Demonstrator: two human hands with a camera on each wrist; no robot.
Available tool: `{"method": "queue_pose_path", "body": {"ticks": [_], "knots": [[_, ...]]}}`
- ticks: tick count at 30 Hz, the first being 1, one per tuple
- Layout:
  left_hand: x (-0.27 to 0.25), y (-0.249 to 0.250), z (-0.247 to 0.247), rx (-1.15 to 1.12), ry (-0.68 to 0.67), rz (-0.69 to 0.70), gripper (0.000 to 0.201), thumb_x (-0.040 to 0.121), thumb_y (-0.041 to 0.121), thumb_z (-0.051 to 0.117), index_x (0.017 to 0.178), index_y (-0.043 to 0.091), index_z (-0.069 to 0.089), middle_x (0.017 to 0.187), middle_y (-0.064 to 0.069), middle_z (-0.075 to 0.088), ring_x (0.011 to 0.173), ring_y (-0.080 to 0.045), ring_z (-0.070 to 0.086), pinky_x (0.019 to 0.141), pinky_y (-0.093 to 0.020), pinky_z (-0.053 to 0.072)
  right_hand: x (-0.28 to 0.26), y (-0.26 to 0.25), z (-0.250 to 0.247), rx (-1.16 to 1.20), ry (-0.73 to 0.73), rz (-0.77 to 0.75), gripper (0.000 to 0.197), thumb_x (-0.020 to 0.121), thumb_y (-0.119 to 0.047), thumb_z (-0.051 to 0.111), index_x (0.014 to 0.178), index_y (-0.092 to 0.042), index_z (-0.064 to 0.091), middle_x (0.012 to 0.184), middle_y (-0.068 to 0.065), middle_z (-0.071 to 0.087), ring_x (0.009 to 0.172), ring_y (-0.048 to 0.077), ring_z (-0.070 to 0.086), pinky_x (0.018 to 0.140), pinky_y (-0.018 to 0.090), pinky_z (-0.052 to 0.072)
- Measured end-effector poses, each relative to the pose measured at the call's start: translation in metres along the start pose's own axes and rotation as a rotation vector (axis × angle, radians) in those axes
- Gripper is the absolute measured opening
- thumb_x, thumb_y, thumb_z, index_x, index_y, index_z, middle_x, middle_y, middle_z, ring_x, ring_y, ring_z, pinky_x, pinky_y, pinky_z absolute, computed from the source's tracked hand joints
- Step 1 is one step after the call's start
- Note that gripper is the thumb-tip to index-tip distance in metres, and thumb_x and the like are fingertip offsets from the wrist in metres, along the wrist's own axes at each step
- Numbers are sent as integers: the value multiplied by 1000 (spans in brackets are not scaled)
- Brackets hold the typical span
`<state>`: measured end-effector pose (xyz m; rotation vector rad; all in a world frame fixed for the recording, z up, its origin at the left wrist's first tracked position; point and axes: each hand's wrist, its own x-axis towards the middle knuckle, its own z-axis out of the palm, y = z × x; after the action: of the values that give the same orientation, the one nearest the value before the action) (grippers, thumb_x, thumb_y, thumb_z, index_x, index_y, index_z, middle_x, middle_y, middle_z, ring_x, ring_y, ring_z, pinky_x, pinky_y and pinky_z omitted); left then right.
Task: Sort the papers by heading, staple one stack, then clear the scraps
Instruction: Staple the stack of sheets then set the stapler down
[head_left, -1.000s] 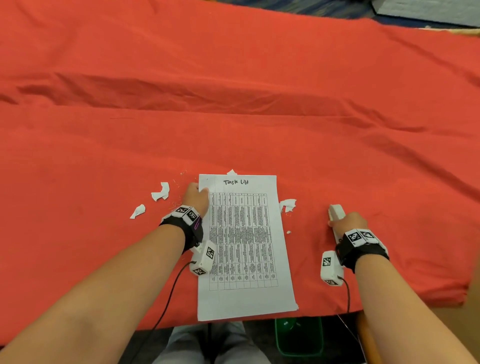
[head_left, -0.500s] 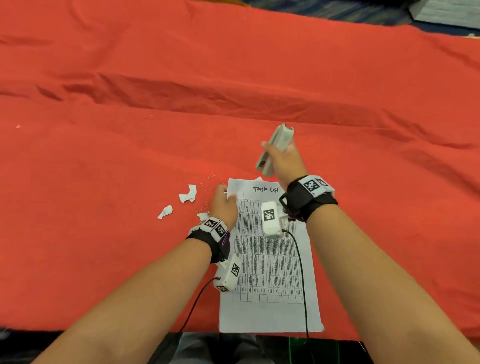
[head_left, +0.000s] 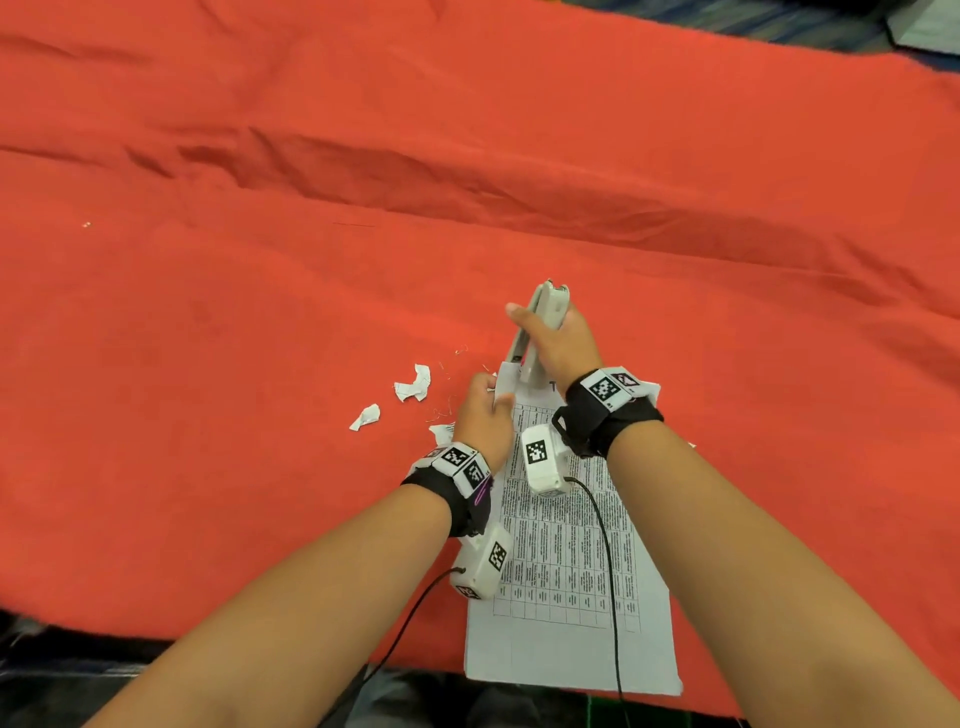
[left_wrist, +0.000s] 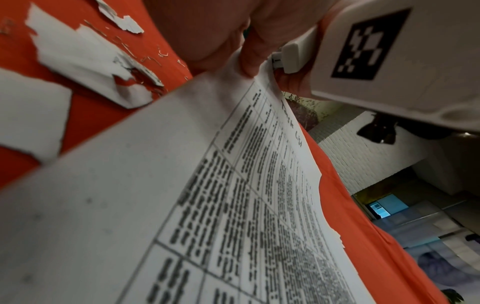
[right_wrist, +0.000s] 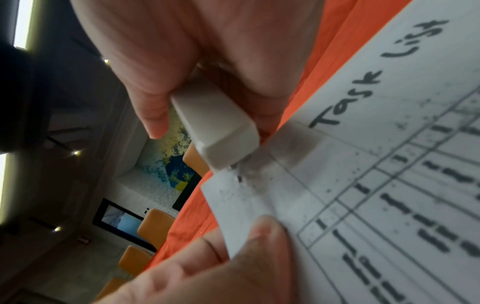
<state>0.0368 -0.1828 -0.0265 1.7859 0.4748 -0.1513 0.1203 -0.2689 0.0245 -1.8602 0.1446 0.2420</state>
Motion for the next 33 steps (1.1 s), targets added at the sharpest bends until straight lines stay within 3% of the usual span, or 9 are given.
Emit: {"method": "queue_pose_path", "body": {"ticks": [4, 8, 14, 18, 21, 23, 28, 31, 33], "knots": [[-3, 2, 1, 45, 0, 33, 5, 97, 10, 43, 99, 13, 46, 74, 5, 48, 71, -17, 45, 66, -29, 35, 3, -2, 2, 6, 34, -18, 40, 81, -41, 68, 62, -21, 38, 56, -5, 37, 48, 9, 37, 48, 19, 33], [-6, 4, 0, 94, 12, 77, 9, 97, 11, 45, 105, 9, 47, 73, 10, 46, 64, -9, 44, 58, -24, 34, 3, -2, 2, -30, 26, -15, 48, 81, -46, 65, 55, -21, 34, 51, -5, 32, 43, 9, 29, 39, 16, 27], [-9, 6, -4, 141, 11, 132, 12, 95, 8, 47, 96, 11, 35, 71, 7, 40, 62, -7, 39, 52, -13, 33, 1, -5, 4, -46, 11, 2, 49, 81, -51, 63, 55, -22, 33, 51, -5, 30, 46, 12, 28, 44, 23, 27], [-8, 8, -7, 152, -42, 131, 14, 94, 9, 48, 94, 11, 35, 70, 6, 39, 59, -8, 37, 58, -28, 29, 0, -9, 4, -57, 27, 12, 51, 82, -49, 63, 53, -22, 31, 49, -5, 29, 42, 10, 27, 38, 18, 24], [-7, 11, -10, 129, -121, 115, 15, 95, 12, 50, 96, 12, 35, 69, 8, 41, 56, -6, 38, 57, -26, 33, 3, -10, 4, -27, 83, 49, 47, 83, -39, 65, 53, -20, 34, 51, -4, 30, 43, 11, 27, 38, 19, 25], [-10, 8, -15, 89, -198, 72, 18, 95, 16, 52, 102, 15, 36, 68, 9, 55, 52, -3, 44, 54, -21, 36, 4, -10, 4, 27, 122, 83, 39, 81, -31, 66, 57, -18, 38, 54, -3, 32, 49, 15, 29, 45, 24, 28], [-40, -18, -28, 251, -345, 35, 15, 94, 21, 54, 107, 23, 49, 92, 11, 68, 75, -4, 63, 62, -24, 48, 7, -11, -3, 83, 180, 137, 29, 79, -23, 68, 61, -15, 46, 57, -2, 38, 49, 16, 35, 42, 20, 31], [-50, -23, -26, 244, -305, 24, 8, 95, 20, 53, 102, 19, 55, 95, 4, 70, 85, -19, 67, 71, -35, 53, 6, -11, -3, 128, 206, 161, 24, 76, -25, 69, 74, -9, 52, 60, -1, 42, 51, 18, 40, 50, 25, 34], [-49, -23, -23, 203, -278, -9, 10, 95, 20, 53, 102, 14, 58, 93, -3, 72, 86, -28, 68, 72, -41, 53, 4, -13, -3, 162, 221, 157, 24, 77, -22, 70, 68, -11, 50, 59, -1, 42, 52, 19, 39, 51, 26, 35]]}}
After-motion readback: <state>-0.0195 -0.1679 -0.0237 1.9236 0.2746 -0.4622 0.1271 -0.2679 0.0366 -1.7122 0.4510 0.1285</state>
